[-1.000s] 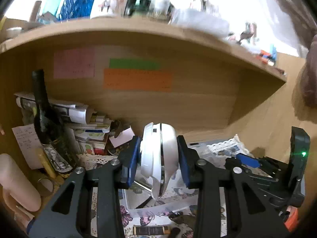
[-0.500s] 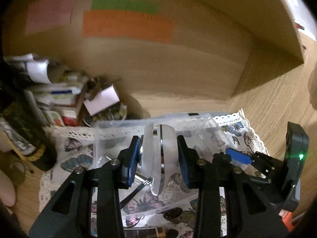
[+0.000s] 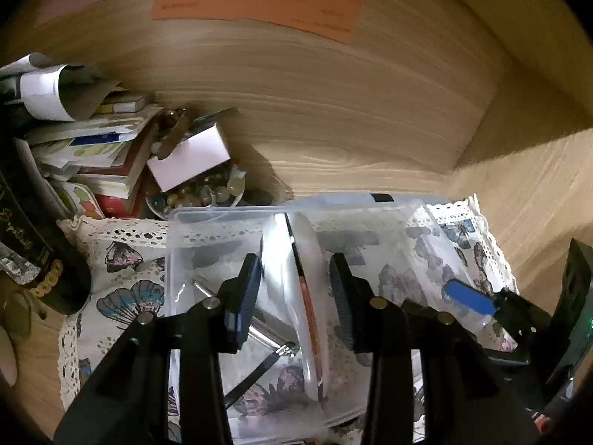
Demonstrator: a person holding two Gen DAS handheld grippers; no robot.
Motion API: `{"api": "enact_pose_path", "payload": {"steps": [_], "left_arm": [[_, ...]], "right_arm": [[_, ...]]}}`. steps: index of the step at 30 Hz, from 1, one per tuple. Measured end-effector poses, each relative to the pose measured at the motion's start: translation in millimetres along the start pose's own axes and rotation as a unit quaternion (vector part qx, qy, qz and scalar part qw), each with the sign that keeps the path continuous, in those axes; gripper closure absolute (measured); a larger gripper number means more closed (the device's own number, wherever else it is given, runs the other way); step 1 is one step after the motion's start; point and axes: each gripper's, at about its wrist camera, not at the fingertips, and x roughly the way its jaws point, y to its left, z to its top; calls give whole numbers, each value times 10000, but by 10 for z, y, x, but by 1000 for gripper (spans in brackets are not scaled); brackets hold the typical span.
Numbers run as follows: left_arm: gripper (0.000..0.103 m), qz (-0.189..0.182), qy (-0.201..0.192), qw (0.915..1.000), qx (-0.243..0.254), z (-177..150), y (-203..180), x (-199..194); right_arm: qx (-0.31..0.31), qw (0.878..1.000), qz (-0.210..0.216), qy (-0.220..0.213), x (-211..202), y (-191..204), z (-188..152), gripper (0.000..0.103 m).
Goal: Organize rigid objects
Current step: 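Lift both items into the clear box and open both grippers, then grasp the black plug with the left gripper while the right gripper grasps the silver key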
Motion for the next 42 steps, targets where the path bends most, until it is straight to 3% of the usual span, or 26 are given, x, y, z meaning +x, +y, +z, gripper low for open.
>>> {"api": "enact_pose_path", "payload": {"steps": [8, 16, 24, 34, 42], "left_arm": [[62, 21, -189, 9995, 242, -28, -164, -225], [34, 373, -700, 9960, 418, -175, -212, -737], [9, 713, -899, 9921, 511, -474, -184, -1076], [7, 914, -289, 9943, 470, -982, -69, -965], [7, 705, 261, 9962, 446, -1307, -105, -710]], "right_arm": [[18, 9997, -20, -263, -193, 6, 27, 42], [-29, 9984, 33, -567, -489, 72, 11, 31], [-216, 9970, 21, -745, -759, 173, -120, 21], [-121, 9994, -68, -324, -735, 85, -460, 20], [-103, 9994, -35, 324, -515, 71, -777, 20]]}}
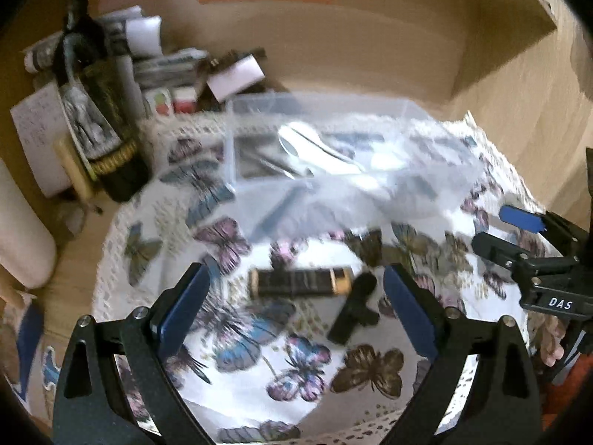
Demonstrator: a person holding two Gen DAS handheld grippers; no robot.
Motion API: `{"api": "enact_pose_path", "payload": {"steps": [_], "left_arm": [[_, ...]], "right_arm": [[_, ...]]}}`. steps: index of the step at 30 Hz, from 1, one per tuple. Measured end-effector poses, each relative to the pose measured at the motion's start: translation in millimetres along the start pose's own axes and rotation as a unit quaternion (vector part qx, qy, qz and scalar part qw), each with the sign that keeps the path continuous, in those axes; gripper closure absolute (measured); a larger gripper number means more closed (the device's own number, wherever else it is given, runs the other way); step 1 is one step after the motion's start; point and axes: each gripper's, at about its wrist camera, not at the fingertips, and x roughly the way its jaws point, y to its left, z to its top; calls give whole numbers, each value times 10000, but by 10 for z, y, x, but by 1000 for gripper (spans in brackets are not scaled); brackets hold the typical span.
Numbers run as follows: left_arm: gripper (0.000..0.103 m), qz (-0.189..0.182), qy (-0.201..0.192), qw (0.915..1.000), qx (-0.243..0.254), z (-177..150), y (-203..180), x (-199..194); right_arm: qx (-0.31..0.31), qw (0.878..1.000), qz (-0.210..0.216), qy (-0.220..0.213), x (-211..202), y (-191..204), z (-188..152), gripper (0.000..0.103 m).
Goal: Organize rigid objects
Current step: 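Grasp the black plug with the left gripper while the right gripper grasps the silver key, then carry the plug and key over the clear box and release both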
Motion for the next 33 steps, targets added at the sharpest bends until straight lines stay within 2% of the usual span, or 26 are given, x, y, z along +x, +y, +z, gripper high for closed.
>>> {"api": "enact_pose_path", "payload": {"steps": [4, 8, 10, 13, 18, 20, 21, 23, 27, 33], "left_arm": [[8, -184, 96, 9997, 119, -114, -91, 64], [28, -249, 231, 9986, 406, -164, -221, 136], [30, -329, 309, 9980, 434, -175, -245, 181], [41, -411, 426, 9970, 491, -187, -277, 255], [51, -520, 624, 9954, 501, -208, -298, 378], [53, -552, 591, 9955, 499, -213, -296, 372], [59, -580, 588, 9954, 489, -209, -290, 371], [66, -642, 594, 9951, 464, -208, -277, 367], [79, -754, 598, 9945, 414, -205, -262, 358], [80, -786, 549, 9948, 331, -233, -230, 293]], "right_arm": [[-93, 9996, 146, 243, 111, 50, -65, 20], [-135, 9986, 255, 444, 216, 81, -52, 22], [-176, 9982, 242, 529, 266, 101, -49, 30], [-271, 9965, 262, 750, 376, 143, -69, 41], [-467, 9957, 171, 777, 422, 188, -95, 43], [-549, 9955, 125, 764, 431, 217, -91, 50], [-593, 9954, 113, 742, 427, 232, -89, 52], [-727, 9948, 116, 702, 418, 281, -86, 69], [-901, 9935, 99, 692, 420, 340, -60, 77], [-792, 9948, 143, 628, 362, 289, 0, 77]]}}
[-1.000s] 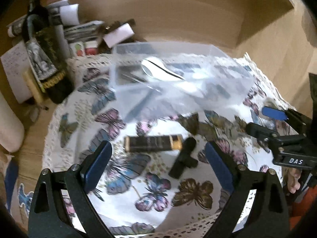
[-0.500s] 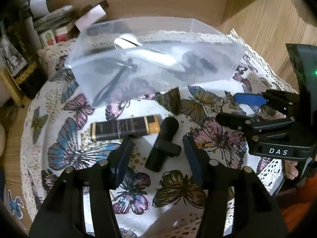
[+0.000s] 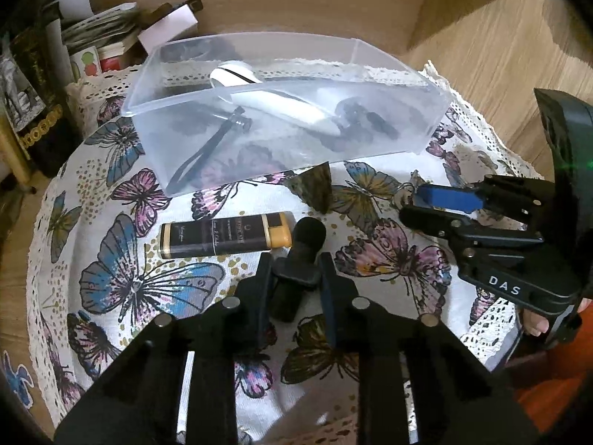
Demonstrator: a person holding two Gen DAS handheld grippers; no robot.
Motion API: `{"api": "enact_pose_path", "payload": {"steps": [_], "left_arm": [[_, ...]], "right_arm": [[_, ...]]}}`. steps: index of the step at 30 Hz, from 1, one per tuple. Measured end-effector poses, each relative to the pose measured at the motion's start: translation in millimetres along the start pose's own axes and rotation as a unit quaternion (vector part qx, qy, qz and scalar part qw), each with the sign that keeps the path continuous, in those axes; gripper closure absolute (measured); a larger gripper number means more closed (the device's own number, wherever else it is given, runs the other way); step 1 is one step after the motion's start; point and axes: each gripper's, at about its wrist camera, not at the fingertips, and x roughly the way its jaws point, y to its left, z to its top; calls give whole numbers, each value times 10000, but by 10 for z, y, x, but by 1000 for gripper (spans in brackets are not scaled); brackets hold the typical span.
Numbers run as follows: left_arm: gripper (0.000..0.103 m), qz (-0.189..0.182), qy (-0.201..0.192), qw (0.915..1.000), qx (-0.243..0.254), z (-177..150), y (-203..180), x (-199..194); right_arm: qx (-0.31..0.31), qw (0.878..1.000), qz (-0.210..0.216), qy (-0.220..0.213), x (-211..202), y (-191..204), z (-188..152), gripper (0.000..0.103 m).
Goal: Organize rigid objects
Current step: 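Carry the plug and key over the clear box and release both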
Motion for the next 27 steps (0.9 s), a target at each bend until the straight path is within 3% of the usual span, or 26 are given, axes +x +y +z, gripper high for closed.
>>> {"api": "enact_pose_path", "payload": {"steps": [27], "left_arm": [[80, 197, -1202, 9921, -292, 175, 64, -730]], "right_arm": [[452, 9879, 152, -1478, -738, -29, 240, 77]]}}
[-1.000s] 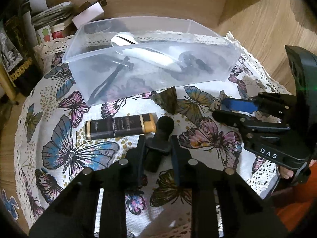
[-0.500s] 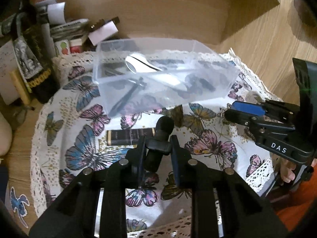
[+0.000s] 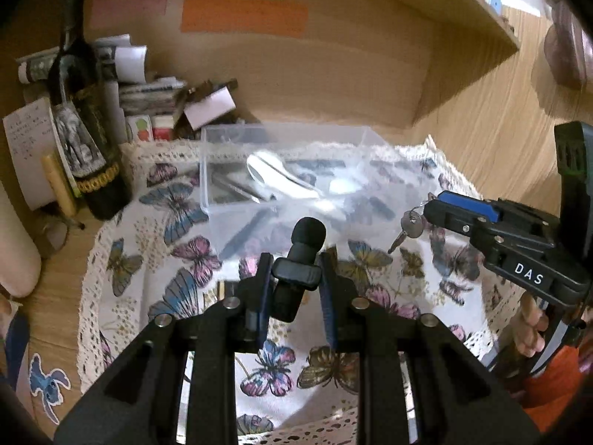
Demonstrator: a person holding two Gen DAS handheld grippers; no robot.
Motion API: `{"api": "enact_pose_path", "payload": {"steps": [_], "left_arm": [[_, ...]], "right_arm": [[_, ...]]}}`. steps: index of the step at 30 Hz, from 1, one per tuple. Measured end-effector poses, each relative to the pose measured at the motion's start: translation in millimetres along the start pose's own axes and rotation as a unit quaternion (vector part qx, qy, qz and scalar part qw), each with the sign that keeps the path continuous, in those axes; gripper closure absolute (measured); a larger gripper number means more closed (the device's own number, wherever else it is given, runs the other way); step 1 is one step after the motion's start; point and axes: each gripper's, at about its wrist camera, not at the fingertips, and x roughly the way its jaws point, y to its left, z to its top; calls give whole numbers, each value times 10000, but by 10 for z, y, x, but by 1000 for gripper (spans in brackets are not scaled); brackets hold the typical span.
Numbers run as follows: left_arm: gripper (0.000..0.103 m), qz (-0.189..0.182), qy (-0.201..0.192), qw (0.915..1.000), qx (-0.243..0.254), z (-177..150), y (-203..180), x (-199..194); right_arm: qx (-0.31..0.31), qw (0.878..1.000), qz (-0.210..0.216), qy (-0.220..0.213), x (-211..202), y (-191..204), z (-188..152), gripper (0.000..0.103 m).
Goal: Organize rigid objects
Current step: 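Carry the plug and key over the clear box and release both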
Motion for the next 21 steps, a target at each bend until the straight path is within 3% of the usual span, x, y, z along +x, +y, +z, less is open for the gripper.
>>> {"api": "enact_pose_path", "payload": {"steps": [9, 21], "left_arm": [[80, 107, -436, 9989, -101, 249, 107, -178], [80, 169, -626, 9978, -112, 519, 199, -4]], "right_arm": [[-48, 9990, 100, -425, -97, 80, 231, 77], [57, 9970, -75, -772, -60, -42, 523, 77]]}}
